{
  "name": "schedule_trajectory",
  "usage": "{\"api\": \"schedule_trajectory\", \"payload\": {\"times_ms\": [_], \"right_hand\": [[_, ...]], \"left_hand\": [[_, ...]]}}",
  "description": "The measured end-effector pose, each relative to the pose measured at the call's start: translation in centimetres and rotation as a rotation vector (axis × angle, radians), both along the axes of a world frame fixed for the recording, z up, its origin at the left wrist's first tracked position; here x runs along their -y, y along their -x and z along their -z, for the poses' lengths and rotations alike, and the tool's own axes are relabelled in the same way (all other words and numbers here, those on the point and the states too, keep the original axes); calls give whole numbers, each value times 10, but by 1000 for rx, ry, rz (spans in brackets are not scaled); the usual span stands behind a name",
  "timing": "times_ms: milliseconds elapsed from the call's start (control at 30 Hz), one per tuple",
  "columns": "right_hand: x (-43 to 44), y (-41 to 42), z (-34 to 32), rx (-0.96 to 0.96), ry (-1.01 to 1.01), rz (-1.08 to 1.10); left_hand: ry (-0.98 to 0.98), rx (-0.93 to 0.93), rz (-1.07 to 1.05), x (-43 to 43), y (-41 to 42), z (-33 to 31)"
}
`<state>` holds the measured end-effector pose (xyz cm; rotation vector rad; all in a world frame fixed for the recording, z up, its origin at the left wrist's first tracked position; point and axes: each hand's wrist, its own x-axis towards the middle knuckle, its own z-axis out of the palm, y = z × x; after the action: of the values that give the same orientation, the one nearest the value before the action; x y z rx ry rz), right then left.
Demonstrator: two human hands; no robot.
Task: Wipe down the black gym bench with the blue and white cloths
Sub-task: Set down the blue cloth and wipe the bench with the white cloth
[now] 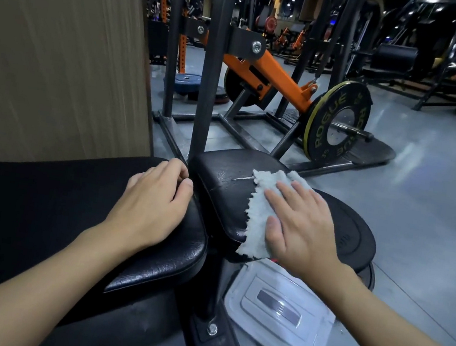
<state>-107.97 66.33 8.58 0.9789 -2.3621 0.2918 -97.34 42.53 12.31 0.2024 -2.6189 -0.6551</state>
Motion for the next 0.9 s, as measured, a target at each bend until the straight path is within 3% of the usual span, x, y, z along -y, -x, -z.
{"api": "schedule_trajectory", "payload": {"times_ms": [133, 200, 333, 633, 900], "right_hand": [[-6, 11, -7, 127, 44, 43], [-3, 17, -18, 310, 41, 86], [13, 46, -46, 630, -162, 189], [88, 106, -51, 627, -338, 196], [141, 98, -51, 552, -435, 34]], "left_hand": [[22, -1, 0, 1, 3, 1], [43, 13, 0, -1, 4, 2], [52, 11, 1, -3, 4, 2], [-124, -63, -18, 0, 7, -2], [-190, -72, -28, 1, 6, -3]]}}
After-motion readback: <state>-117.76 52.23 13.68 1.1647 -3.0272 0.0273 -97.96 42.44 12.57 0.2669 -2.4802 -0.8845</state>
